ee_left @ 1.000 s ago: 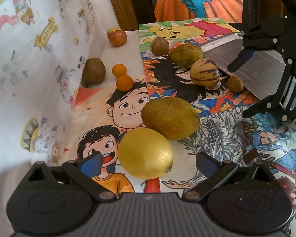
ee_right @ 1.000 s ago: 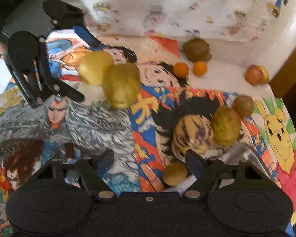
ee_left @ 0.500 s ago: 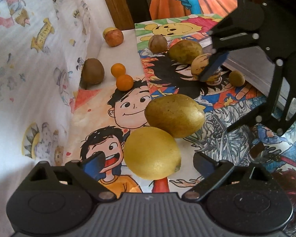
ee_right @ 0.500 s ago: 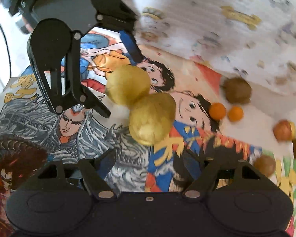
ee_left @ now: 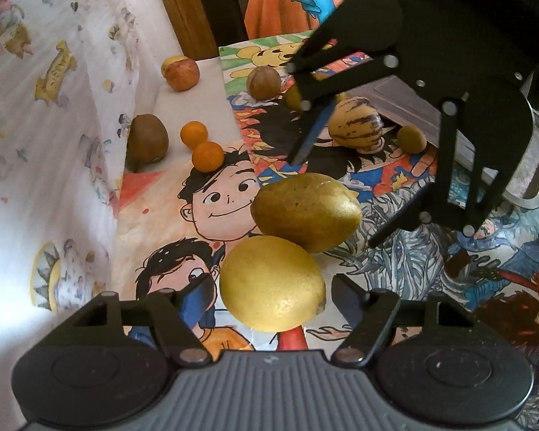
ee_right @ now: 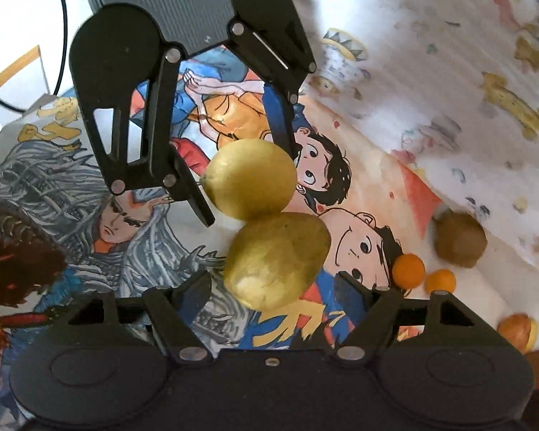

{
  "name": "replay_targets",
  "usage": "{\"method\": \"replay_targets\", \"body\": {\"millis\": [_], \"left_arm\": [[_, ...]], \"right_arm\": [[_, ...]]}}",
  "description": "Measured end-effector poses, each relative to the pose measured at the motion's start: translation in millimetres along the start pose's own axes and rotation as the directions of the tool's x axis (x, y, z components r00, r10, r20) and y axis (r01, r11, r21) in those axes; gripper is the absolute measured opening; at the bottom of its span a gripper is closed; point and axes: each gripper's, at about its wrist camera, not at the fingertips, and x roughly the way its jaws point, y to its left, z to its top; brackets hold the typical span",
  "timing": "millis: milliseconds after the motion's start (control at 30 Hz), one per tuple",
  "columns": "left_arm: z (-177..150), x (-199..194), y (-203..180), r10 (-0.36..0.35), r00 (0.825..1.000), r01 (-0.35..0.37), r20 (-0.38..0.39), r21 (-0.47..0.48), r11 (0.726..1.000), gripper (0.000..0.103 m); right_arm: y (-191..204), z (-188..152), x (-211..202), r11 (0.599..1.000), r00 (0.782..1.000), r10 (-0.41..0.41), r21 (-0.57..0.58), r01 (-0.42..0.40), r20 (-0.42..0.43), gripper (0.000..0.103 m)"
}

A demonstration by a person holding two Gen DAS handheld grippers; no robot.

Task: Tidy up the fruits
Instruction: 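Close the left gripper on the lemon while the right gripper closes on the oval fruit, then lift the lemon with the left tool while the right tool lifts the oval fruit toward the tray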

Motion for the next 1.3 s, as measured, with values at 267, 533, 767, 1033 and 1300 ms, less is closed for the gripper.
{"method": "replay_targets", "body": {"millis": [267,533,767,1033,1300], "left_arm": [[0,1,5,-0.032,0.999,0.032,-0.008,-0.005,0.999,0.066],[-5,1,4,-0.042,0.999,0.042,0.014,0.014,0.999,0.066],[-9,-3,3,-0.043,0.999,0.043,0.022,0.018,0.999,0.065],[-4,0,4,-0.041,0.999,0.041,0.014,0.012,0.999,0.067],[5,6,3,-0.047,0.999,0.046,0.015,0.036,0.998,0.067]], "right_arm": [[-11,13,10,0.998,0.998,0.055,-0.028,-0.055,-0.004,0.075],[-13,11,11,0.996,0.996,0.090,-0.009,-0.090,0.008,0.065],[-15,1,7,0.995,0.996,0.091,0.050,-0.091,0.000,0.061],[-19,-15,-2,0.970,0.993,0.120,0.213,-0.117,-0.004,0.061],[-22,-13,2,0.958,0.992,0.122,0.261,-0.122,0.016,0.060]]}}
